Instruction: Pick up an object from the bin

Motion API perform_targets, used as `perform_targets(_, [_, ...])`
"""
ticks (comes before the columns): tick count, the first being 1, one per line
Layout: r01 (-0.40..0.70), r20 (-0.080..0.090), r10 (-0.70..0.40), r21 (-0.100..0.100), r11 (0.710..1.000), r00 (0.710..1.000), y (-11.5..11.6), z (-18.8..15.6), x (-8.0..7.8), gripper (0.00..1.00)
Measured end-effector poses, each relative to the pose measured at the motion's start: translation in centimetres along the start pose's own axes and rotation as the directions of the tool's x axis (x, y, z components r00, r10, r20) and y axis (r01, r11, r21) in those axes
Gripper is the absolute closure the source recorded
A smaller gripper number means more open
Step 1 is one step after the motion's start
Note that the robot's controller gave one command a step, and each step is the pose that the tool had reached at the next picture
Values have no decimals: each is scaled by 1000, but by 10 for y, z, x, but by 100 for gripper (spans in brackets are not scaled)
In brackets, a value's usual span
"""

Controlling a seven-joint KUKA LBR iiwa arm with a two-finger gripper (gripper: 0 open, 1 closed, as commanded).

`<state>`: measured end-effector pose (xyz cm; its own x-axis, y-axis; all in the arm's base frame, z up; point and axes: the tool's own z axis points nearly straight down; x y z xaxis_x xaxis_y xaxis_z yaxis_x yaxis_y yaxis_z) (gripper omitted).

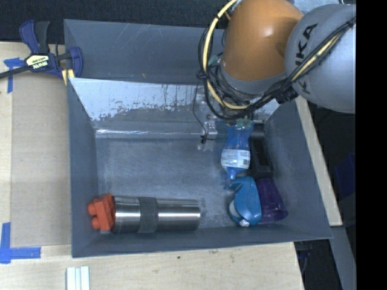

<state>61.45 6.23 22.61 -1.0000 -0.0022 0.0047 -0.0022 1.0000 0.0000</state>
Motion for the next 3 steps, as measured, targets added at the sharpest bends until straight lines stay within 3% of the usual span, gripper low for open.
perform_targets(1, [-2, 9, 2, -1, 1000, 1000, 0, -5, -1, 0])
perform_targets(2, [58, 7, -58, 0, 998, 998, -51, 88, 9, 0])
perform_targets(3, [32, 8, -32, -1, 999, 999, -56, 87, 0, 0])
